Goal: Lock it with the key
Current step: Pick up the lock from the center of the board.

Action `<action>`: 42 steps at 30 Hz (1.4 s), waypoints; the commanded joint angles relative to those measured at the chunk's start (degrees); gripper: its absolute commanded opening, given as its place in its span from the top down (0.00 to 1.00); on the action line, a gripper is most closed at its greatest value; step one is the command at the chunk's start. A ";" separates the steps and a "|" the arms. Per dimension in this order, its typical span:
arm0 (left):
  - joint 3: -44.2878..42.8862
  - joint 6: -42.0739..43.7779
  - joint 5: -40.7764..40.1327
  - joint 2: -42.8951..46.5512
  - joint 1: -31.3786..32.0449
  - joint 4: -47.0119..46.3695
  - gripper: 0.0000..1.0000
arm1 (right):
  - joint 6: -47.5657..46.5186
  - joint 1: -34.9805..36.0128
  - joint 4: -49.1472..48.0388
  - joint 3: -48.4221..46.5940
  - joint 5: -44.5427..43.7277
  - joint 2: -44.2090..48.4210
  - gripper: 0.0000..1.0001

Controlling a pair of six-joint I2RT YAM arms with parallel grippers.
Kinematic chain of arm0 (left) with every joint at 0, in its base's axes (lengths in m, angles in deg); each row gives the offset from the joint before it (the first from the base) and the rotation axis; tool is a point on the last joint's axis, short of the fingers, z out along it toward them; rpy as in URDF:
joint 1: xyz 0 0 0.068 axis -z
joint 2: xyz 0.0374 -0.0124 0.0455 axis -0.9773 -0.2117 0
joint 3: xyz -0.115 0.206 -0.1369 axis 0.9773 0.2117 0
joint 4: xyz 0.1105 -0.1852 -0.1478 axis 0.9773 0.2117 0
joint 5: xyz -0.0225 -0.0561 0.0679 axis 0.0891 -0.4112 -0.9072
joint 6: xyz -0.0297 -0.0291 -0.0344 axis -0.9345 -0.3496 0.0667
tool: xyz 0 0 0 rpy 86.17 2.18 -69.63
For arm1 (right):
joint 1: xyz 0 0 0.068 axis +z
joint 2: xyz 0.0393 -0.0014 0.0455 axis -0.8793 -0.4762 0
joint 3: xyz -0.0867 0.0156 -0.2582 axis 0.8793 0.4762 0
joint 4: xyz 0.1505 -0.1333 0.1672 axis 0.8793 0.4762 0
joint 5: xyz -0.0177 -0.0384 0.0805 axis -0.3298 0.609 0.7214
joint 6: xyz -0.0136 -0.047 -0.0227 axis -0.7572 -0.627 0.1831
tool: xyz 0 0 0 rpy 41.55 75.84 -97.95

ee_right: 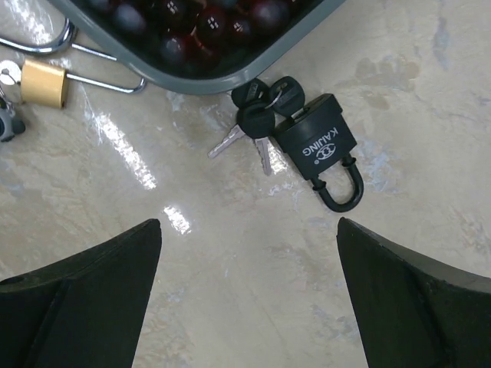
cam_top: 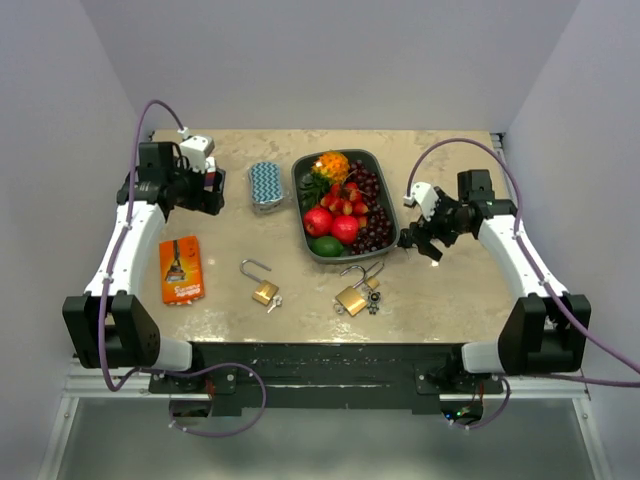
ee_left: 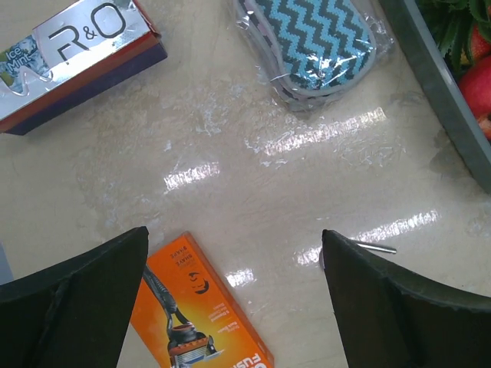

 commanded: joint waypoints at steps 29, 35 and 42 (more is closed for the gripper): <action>-2.92 -1.18 10.84 1.34 0.66 -11.67 0.01 | -39.17 -2.77 16.74 -29.50 1.91 -40.03 0.01; -1.08 -3.20 12.50 2.75 0.66 -14.29 0.01 | -38.47 -2.42 14.55 -28.36 2.17 -40.92 0.01; 1.75 -4.35 12.24 5.92 0.66 -19.32 0.01 | -38.91 -2.42 12.62 -25.55 2.26 -40.74 0.05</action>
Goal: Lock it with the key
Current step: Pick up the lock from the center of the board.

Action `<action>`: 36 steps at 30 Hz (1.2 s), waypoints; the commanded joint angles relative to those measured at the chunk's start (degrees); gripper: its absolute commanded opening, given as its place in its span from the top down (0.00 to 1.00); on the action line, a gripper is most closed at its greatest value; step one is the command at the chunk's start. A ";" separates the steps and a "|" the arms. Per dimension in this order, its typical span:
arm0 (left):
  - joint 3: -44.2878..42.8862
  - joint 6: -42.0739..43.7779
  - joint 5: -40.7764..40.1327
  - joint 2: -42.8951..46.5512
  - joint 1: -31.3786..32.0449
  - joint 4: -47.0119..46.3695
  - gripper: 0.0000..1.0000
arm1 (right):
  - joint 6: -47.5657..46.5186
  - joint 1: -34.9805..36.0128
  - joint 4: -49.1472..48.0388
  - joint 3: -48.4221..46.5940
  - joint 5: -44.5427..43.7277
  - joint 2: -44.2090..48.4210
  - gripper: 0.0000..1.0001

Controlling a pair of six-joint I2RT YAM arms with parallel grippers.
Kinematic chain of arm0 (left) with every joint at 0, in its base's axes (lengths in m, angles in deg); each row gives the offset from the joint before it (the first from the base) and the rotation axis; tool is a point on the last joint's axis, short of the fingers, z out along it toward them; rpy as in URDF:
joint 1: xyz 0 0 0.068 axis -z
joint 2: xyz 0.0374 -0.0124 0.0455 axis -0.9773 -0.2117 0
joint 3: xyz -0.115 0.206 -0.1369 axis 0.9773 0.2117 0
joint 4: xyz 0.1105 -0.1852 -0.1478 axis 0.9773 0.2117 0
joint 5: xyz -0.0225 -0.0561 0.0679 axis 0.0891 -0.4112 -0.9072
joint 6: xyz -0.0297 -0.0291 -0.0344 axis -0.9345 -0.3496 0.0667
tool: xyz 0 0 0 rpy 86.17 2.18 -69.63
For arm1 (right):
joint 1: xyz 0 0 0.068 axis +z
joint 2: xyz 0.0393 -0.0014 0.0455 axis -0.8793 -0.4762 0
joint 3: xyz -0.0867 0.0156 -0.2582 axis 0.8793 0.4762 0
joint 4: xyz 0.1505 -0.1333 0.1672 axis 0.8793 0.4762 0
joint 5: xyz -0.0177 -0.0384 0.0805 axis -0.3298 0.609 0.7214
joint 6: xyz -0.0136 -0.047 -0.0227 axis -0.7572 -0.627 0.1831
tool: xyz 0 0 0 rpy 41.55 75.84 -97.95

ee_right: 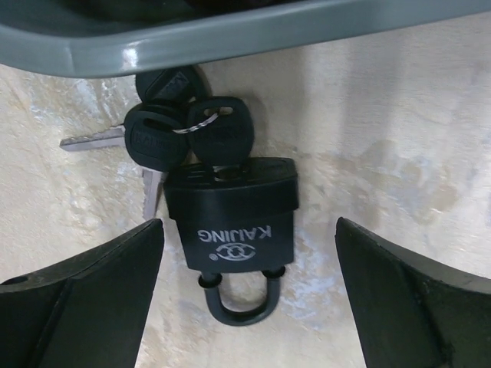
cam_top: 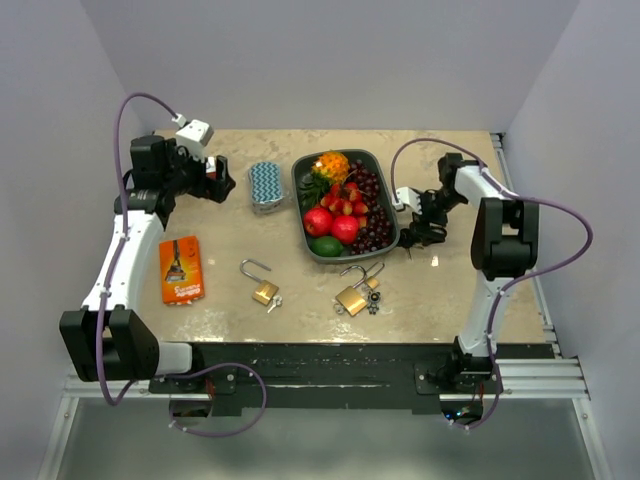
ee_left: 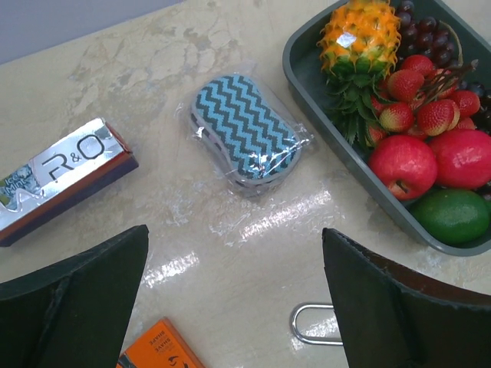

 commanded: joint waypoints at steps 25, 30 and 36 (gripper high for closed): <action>-2.62 -0.53 16.49 -2.53 3.92 -3.23 0.02 | 2.16 -4.98 9.29 7.03 8.41 20.21 1.00; -2.10 -3.07 19.91 -3.40 9.01 -3.15 0.08 | 3.12 -4.98 15.35 5.80 14.03 26.29 1.00; -1.04 -11.14 24.31 -4.81 16.23 -6.74 0.14 | 9.35 -0.60 17.56 3.51 21.86 32.00 1.00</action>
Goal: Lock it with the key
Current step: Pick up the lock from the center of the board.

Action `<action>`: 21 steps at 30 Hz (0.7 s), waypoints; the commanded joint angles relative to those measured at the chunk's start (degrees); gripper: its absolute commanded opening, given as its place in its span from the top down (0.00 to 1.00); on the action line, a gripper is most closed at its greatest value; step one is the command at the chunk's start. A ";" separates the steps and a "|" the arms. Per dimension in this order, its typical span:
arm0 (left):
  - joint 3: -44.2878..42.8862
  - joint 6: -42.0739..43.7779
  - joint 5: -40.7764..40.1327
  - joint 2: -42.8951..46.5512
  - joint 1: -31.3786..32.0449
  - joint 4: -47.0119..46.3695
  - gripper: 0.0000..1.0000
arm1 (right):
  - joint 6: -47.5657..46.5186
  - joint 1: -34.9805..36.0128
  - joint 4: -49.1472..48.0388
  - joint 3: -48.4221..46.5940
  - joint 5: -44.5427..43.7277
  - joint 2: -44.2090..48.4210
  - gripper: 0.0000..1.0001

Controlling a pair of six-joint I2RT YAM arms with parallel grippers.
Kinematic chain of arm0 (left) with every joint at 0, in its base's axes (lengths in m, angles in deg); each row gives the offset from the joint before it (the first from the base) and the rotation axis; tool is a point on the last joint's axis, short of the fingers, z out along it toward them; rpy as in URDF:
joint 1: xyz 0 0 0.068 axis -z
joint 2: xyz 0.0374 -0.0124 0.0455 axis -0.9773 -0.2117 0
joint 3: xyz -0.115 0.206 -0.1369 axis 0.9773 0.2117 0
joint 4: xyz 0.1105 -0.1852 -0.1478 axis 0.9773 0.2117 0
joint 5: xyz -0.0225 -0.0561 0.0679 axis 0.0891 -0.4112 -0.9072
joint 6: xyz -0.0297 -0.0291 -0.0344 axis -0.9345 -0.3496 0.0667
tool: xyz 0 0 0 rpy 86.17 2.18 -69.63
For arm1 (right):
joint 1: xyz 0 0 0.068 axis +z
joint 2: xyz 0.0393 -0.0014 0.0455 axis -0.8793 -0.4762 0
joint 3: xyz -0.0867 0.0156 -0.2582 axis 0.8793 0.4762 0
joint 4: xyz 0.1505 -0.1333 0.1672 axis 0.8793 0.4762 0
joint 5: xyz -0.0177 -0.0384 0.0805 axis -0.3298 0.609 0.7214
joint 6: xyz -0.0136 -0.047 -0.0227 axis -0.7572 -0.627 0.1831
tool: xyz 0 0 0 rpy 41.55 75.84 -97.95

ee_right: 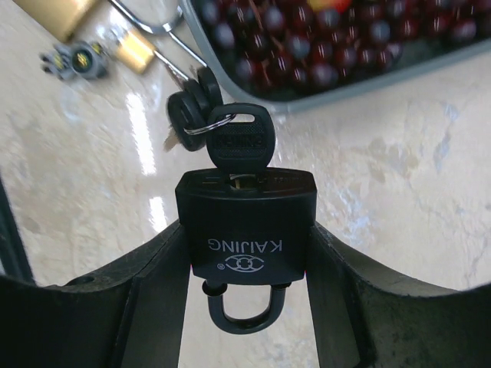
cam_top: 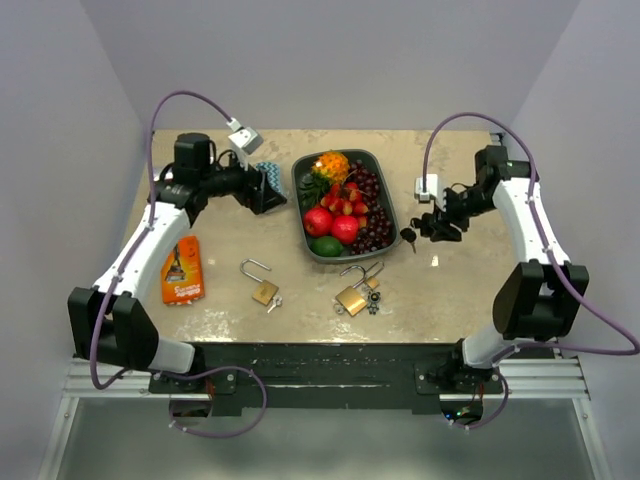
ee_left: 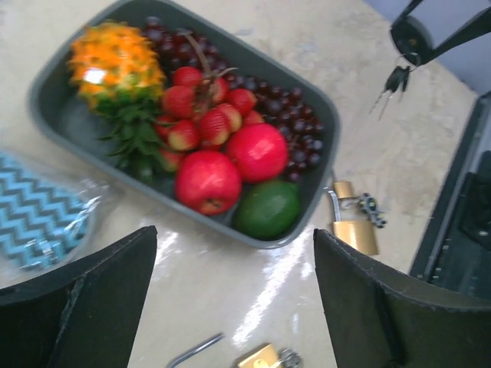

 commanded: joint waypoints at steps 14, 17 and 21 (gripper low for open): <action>-0.10 -29.90 10.17 -7.46 14.36 -19.14 0.14 | 35.59 21.75 -23.59 2.47 7.31 16.69 1.00; -1.41 -31.24 9.48 -8.52 15.50 -19.33 0.14 | 37.09 24.48 -24.83 2.21 4.32 16.78 1.00; -2.92 -30.01 9.21 -9.40 17.18 -17.31 0.13 | 37.80 26.94 -25.89 2.12 1.77 16.87 1.00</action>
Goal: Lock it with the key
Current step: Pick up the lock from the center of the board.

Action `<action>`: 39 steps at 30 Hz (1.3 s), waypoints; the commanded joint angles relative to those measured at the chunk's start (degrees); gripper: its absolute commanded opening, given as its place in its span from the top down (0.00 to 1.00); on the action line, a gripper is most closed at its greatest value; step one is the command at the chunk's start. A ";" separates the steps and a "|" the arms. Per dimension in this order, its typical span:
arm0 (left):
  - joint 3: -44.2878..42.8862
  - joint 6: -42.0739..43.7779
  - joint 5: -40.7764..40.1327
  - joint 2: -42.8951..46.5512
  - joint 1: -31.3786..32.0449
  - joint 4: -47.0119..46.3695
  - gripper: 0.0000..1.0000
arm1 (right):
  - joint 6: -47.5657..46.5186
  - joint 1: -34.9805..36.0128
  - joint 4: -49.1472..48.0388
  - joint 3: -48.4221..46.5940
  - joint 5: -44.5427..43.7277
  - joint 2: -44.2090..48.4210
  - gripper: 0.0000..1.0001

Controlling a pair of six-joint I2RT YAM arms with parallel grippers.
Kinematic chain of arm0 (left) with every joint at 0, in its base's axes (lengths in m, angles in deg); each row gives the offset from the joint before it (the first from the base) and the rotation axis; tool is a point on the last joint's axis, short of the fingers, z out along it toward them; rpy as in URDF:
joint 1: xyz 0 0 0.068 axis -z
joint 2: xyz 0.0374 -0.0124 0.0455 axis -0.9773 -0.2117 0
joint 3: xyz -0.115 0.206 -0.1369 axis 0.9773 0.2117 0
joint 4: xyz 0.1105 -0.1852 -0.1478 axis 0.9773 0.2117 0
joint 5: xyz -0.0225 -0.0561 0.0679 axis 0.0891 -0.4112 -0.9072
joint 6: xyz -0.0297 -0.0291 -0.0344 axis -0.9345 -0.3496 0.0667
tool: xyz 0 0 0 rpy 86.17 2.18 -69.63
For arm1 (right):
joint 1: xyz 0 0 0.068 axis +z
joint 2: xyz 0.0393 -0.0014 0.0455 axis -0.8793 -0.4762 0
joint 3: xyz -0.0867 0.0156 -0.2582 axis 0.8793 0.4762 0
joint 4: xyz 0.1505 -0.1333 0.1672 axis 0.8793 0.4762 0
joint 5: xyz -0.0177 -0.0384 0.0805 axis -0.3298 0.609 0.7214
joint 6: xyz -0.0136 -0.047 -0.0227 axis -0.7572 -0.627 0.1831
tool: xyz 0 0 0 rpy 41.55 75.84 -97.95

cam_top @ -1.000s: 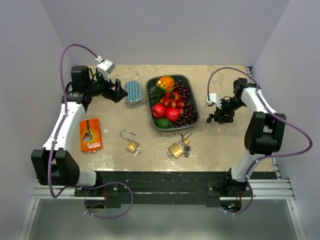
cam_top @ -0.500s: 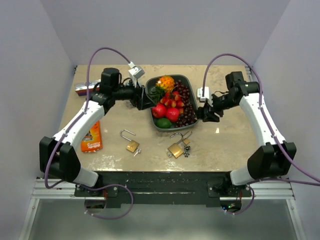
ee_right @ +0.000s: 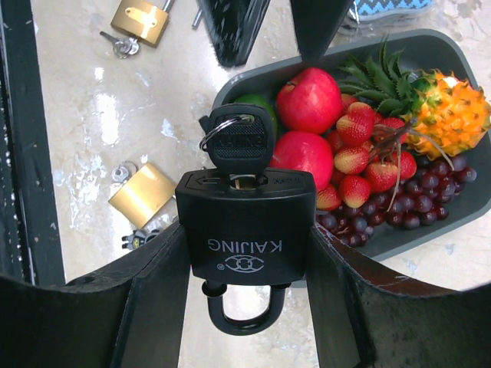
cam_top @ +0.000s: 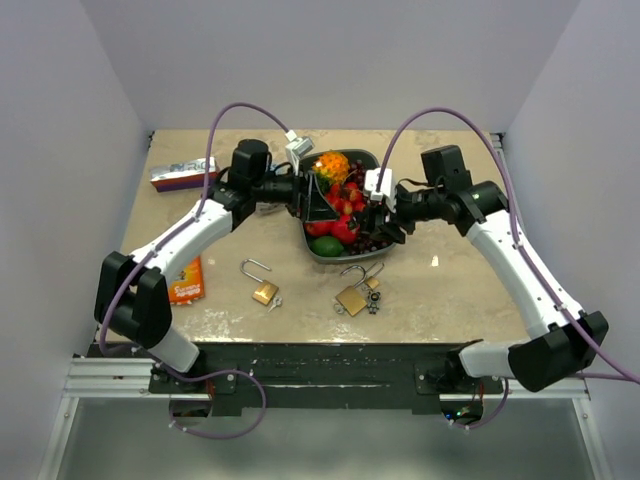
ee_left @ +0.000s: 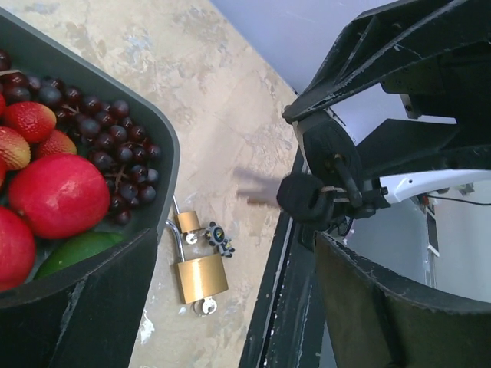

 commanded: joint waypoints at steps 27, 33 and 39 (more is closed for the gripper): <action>9.65 20.39 1.55 17.54 -7.00 -5.11 0.01 | 30.53 4.82 -8.95 -1.13 11.18 -3.09 1.00; 18.16 15.15 -12.33 25.89 -3.93 -13.43 0.02 | 62.56 2.37 -31.96 7.12 5.24 1.64 1.00; 22.66 7.14 -25.96 27.49 3.45 -20.04 0.11 | 84.39 -0.27 -46.14 11.54 -14.36 7.70 1.00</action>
